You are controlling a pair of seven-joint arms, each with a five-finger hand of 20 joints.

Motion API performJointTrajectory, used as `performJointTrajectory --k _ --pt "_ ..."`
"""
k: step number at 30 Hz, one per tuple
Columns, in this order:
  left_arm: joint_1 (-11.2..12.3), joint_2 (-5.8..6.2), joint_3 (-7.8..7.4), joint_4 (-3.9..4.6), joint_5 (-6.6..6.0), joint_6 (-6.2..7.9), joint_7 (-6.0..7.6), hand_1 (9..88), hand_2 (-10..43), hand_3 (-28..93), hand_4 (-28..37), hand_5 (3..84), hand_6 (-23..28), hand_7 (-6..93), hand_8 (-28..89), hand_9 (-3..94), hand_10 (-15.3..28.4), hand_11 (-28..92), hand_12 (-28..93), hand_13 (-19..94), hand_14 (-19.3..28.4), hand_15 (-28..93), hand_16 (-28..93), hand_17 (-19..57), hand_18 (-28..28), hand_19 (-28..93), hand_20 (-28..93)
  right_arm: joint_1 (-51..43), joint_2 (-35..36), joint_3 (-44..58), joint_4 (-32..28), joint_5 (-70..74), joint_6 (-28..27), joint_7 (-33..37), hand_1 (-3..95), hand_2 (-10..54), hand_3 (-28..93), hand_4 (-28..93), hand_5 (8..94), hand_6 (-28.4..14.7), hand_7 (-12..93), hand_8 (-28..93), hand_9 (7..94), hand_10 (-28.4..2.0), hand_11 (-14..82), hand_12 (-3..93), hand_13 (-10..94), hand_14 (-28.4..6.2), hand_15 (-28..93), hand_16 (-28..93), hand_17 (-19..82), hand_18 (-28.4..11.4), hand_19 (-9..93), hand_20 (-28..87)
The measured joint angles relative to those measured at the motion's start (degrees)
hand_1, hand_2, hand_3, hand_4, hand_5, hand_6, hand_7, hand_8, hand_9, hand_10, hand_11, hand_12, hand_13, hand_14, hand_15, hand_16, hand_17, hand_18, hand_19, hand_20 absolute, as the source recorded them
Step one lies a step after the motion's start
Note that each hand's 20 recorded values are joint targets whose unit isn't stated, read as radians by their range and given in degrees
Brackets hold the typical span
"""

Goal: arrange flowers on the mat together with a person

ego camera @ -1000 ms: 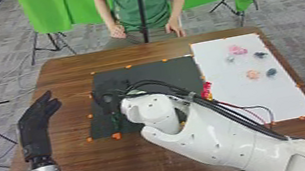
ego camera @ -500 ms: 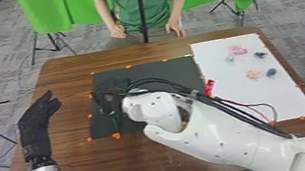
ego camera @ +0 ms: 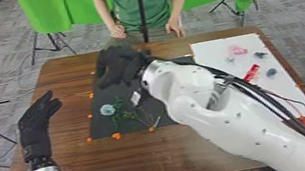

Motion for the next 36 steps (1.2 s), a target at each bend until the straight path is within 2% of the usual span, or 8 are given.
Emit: performJointTrajectory --k 2,6,9,13,18,21,27,36 --pt "0.1 0.0 0.01 -0.21 0.12 -0.39 0.0 27.4 11.6 71 -19.8 49.7 3.6 13.0 -6 47.5 13.6 20 15 39 17.3 24 2 8.6 12.5 14 22 -3.9 1.1 6.2 -4.5 6.7 3.4 0.6 28.2 -3.7 65 -14 67.8 0.9 13 -8 82.2 -13.4 18.1 20.4 84 -7.6 29 32 46 -16.9 62 30" --pt "0.1 0.0 0.29 -0.57 1.0 -1.41 -0.02 27.5 11.2 71 -19.6 49.7 3.5 13.0 -6 47.5 13.6 20 15 38 17.3 24 2 8.6 12.4 14 22 -12.9 1.7 18.5 -10.4 17.2 8.0 -2.9 20.4 0.8 67 -13 61.3 -1.0 11 -7 68.5 -15.7 10.8 18.1 60 -15.1 18 28 32 -17.0 30 37" --pt "-0.5 -0.06 0.92 -0.51 1.76 -2.31 -0.02 27.6 11.0 71 -19.6 49.7 3.5 13.0 -6 47.5 13.6 20 15 38 17.3 24 2 8.7 12.4 14 22 -20.3 0.2 27.3 -10.8 23.7 6.2 -12.0 12.4 3.2 71 -14 53.6 -1.1 8 -6 56.0 -15.8 7.3 16.5 45 -15.6 13 25 25 -16.1 11 33" --pt "-2.2 -0.64 2.8 -0.15 2.29 -3.18 0.05 27.6 10.9 71 -19.6 49.7 3.5 13.0 -6 47.5 13.6 20 15 39 17.3 24 2 8.7 12.4 14 22 -30.9 -5.2 37.4 -10.2 35.3 4.6 -24.4 8.8 3.5 75 -15 50.0 -0.2 8 -7 50.9 -15.2 6.4 15.5 39 -13.8 11 22 24 -15.3 5 32" --pt "-5.4 -1.34 5.98 0.82 4.06 -5.89 -0.08 27.6 9.4 70 -19.6 49.7 3.6 13.0 -6 47.4 13.6 20 15 39 17.3 24 2 8.7 12.4 14 21 -42.1 -8.0 40.9 -9.8 50.0 17.9 -33.0 7.3 3.8 76 -16 49.3 0.2 9 -7 49.7 -14.9 6.3 14.9 38 -12.8 11 19 23 -14.8 2 32" --pt "-6.8 -1.86 7.33 0.99 5.02 -6.85 -0.19 27.5 8.0 70 -19.4 49.6 3.6 12.8 -6 47.5 13.6 20 15 38 17.3 24 2 8.6 12.5 14 21 -47.2 -8.6 42.9 -10.1 57.3 19.8 -33.6 7.1 4.2 76 -16 49.3 0.2 9 -7 49.8 -14.9 6.4 14.9 38 -12.7 11 19 23 -14.7 2 32" --pt "-7.1 -2.57 7.5 0.74 8.12 -7.64 -0.6 26.8 4.8 69 -19.2 49.5 3.7 12.7 -6 47.5 13.6 20 15 38 17.3 23 2 8.5 12.5 13 21 -52.4 -9.9 43.9 -10.6 60.6 15.1 -33.6 7.0 4.3 76 -16 49.6 0.1 9 -7 49.8 -14.8 6.4 14.9 37 -12.5 12 18 23 -14.7 2 32" --pt "-7.0 -2.42 6.92 0.56 8.07 -7.58 -0.46 26.6 3.7 68 -19.5 49.6 3.9 12.6 -6 47.6 13.5 20 15 38 17.4 23 3 8.4 12.5 13 21 -52.1 -10.3 43.2 -10.8 57.0 14.5 -33.6 7.0 4.6 76 -16 49.9 0.1 9 -7 50.2 -14.7 6.5 14.9 37 -12.7 12 18 23 -14.7 2 32"
